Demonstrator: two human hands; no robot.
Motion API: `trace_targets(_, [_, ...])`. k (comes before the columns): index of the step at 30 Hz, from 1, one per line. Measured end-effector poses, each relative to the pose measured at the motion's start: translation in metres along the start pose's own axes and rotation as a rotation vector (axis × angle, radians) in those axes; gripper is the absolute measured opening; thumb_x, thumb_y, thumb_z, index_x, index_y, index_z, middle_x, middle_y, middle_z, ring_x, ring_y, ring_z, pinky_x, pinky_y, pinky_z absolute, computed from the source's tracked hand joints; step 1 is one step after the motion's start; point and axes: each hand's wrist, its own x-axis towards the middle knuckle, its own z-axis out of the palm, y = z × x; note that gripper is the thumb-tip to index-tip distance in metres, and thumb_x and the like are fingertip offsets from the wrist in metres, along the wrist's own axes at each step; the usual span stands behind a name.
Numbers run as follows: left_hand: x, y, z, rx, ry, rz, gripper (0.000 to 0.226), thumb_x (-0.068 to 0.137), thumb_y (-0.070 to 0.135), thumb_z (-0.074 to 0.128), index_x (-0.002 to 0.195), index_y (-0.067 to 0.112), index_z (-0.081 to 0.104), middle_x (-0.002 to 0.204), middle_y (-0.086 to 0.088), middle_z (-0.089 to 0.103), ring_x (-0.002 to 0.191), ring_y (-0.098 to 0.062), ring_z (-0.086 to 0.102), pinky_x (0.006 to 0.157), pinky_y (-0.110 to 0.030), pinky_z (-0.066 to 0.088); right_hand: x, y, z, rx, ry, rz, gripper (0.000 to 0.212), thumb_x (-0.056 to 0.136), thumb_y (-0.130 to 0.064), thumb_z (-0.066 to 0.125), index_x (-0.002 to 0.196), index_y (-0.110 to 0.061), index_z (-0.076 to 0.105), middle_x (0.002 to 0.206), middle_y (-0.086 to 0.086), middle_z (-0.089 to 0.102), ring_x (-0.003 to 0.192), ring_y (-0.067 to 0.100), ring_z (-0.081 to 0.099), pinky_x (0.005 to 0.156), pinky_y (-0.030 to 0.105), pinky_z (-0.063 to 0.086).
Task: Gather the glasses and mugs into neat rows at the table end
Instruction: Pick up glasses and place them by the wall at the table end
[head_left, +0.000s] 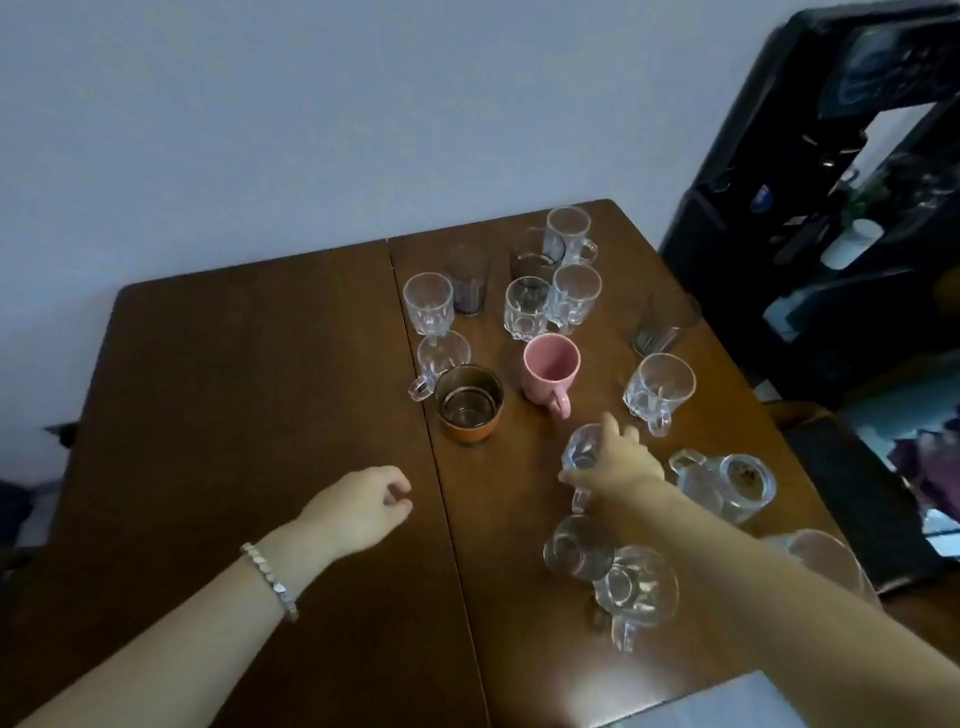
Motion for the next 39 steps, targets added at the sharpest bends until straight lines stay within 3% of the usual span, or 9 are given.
trace_targets(3, [0.017, 0.019, 0.003, -0.087, 0.125, -0.028, 0.06, 0.092, 0.028, 0.056, 0.145, 0.028, 0.028, 0.144, -0.003, 0.045, 0.122, -0.018, 0.054, 0.099, -0.034, 0.05, 0.005, 0.01, 0.003, 0.123, -0.016, -0.039, 0.094, 0.07, -0.038, 0.077, 0.144, -0.024, 0.021, 0.138, 0.009, 0.038, 0.118, 0.03, 0.055, 0.093, 0.042, 0.052])
trace_targets(7, [0.045, 0.054, 0.005, -0.094, 0.298, 0.006, 0.084, 0.084, 0.038, 0.066, 0.149, 0.023, 0.015, 0.155, -0.006, 0.021, 0.136, -0.025, 0.038, 0.105, -0.038, 0.042, 0.003, 0.031, -0.002, 0.325, 0.014, -0.068, 0.091, 0.063, -0.036, 0.081, 0.139, -0.025, 0.031, 0.133, 0.005, 0.047, 0.111, 0.024, 0.059, 0.09, 0.035, 0.052])
trace_targets(12, [0.094, 0.085, 0.009, -0.017, 0.278, -0.104, 0.108, 0.072, 0.054, 0.072, 0.149, 0.016, 0.007, 0.156, -0.011, 0.012, 0.137, -0.037, 0.033, 0.104, -0.045, 0.043, -0.016, 0.039, -0.025, 0.426, 0.148, -0.147, 0.087, 0.062, -0.04, 0.083, 0.136, -0.028, 0.037, 0.133, 0.0, 0.051, 0.109, 0.017, 0.06, 0.085, 0.029, 0.05])
trace_targets(17, [0.104, 0.085, 0.022, -0.005, 0.459, -0.16, 0.097, 0.07, 0.05, 0.074, 0.143, 0.011, 0.023, 0.148, -0.013, 0.023, 0.129, -0.035, 0.037, 0.091, -0.039, 0.05, -0.032, 0.033, -0.044, 0.376, 0.169, -0.26, 0.091, 0.062, -0.036, 0.085, 0.138, -0.033, 0.035, 0.134, -0.003, 0.049, 0.108, 0.014, 0.06, 0.08, 0.024, 0.049])
trace_targets(21, [0.087, 0.068, 0.024, -0.084, 0.454, -0.115, 0.095, 0.061, 0.046, 0.082, 0.136, 0.016, 0.031, 0.14, -0.008, 0.03, 0.127, -0.029, 0.042, 0.09, -0.036, 0.051, -0.04, 0.01, -0.047, 0.364, 0.162, -0.336, 0.094, 0.06, -0.038, 0.086, 0.139, -0.033, 0.034, 0.132, -0.005, 0.051, 0.108, 0.012, 0.059, 0.079, 0.021, 0.048])
trace_targets(28, [0.015, -0.025, -0.002, -0.31, 0.453, -0.152, 0.1, 0.06, 0.042, 0.085, 0.14, 0.021, 0.03, 0.143, 0.001, 0.036, 0.133, -0.021, 0.037, 0.105, -0.036, 0.041, -0.059, -0.068, -0.034, 0.313, 0.111, -0.502, 0.094, 0.061, -0.034, 0.086, 0.138, -0.028, 0.034, 0.132, -0.006, 0.051, 0.11, 0.011, 0.059, 0.084, 0.024, 0.052])
trace_targets(33, [-0.025, -0.13, -0.066, -0.292, 0.539, -0.176, 0.102, 0.06, 0.04, 0.085, 0.144, 0.02, 0.031, 0.146, 0.0, 0.038, 0.134, -0.021, 0.038, 0.109, -0.038, 0.037, -0.074, -0.156, 0.002, 0.299, 0.061, -0.56, 0.094, 0.059, -0.036, 0.087, 0.137, -0.033, 0.035, 0.129, -0.012, 0.051, 0.108, 0.01, 0.06, 0.088, 0.03, 0.053])
trace_targets(37, [-0.021, -0.216, -0.125, -0.281, 0.612, -0.194, 0.106, 0.063, 0.038, 0.084, 0.148, 0.017, 0.025, 0.153, -0.004, 0.031, 0.138, -0.024, 0.034, 0.11, -0.04, 0.034, -0.078, -0.236, 0.039, 0.298, 0.016, -0.564, 0.093, 0.059, -0.034, 0.087, 0.137, -0.032, 0.036, 0.118, -0.015, 0.052, 0.102, 0.006, 0.058, 0.083, 0.021, 0.048])
trace_targets(39, [-0.005, -0.25, -0.156, -0.278, 0.646, -0.19, 0.109, 0.064, 0.04, 0.084, 0.149, 0.017, 0.02, 0.155, -0.005, 0.028, 0.14, -0.025, 0.032, 0.11, -0.042, 0.034, -0.074, -0.273, 0.054, 0.3, -0.008, -0.559, 0.093, 0.059, -0.033, 0.087, 0.137, -0.03, 0.036, 0.12, -0.01, 0.055, 0.103, 0.008, 0.059, 0.087, 0.024, 0.051])
